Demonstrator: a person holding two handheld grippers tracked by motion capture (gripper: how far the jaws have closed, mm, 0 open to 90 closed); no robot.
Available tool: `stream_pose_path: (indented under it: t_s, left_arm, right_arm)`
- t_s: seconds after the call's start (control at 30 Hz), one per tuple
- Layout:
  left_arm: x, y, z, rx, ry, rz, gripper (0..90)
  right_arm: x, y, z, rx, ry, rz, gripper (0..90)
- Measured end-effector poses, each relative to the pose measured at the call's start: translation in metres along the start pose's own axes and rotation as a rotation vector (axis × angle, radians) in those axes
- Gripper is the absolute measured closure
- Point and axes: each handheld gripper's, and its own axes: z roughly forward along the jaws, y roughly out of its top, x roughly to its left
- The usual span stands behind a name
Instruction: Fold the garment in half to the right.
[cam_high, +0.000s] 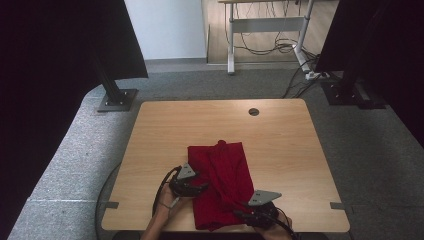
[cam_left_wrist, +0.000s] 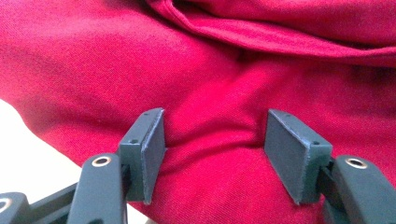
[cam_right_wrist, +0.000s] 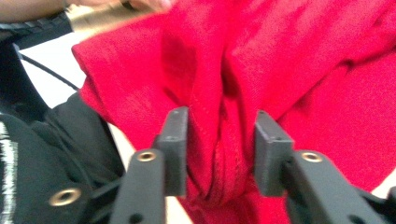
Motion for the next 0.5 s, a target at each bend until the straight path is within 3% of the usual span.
stream_pose_path:
  t_s: [0.17,0.3,0.33,0.37,0.47,0.5]
  left_arm:
    - [0.000,0.000,0.000,0.000,0.003,-0.003,38.2]
    - [0.000,0.000,0.000,0.000,0.003,-0.004,38.2]
    - [0.000,0.000,0.000,0.000,0.003,-0.004,38.2]
    - [0.000,0.000,0.000,0.000,0.003,-0.005,38.2]
    - [0.000,0.000,0.000,0.000,0.003,-0.006,38.3]
    - [0.000,0.000,0.000,0.001,0.003,-0.007,38.2]
  right_arm:
    - [0.005,0.018,-0.016,-0.053,-0.007,-0.027,41.2]
    - [0.008,0.042,-0.007,-0.090,-0.017,-0.049,22.8]
    - [0.008,0.042,-0.007,-0.090,-0.017,-0.049,22.8]
    - [0.013,0.055,0.011,-0.088,-0.047,-0.070,12.3]
    - [0.018,0.060,0.026,-0.082,-0.086,-0.084,7.5]
    - [0.023,0.063,0.042,-0.069,-0.136,-0.100,5.0]
